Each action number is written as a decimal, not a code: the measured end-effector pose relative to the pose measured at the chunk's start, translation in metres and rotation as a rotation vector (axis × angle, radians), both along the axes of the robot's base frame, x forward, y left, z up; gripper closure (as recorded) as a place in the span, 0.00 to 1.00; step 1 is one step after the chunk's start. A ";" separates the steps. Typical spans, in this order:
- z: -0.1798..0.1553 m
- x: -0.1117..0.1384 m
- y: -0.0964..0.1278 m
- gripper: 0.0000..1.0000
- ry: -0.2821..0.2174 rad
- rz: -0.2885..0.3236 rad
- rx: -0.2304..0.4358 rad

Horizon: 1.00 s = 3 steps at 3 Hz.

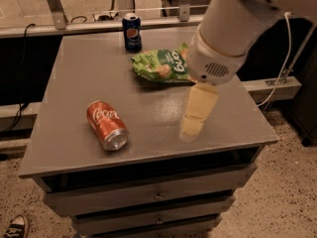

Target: Place coke can upright

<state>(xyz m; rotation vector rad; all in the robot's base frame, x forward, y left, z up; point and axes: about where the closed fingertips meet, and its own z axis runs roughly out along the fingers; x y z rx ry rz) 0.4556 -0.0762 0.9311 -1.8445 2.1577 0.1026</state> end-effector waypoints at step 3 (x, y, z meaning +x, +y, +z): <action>-0.035 0.051 0.143 0.00 0.172 -0.170 0.112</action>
Offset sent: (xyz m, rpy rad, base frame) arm 0.0661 0.1750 -0.0319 0.1253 0.1980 -0.1506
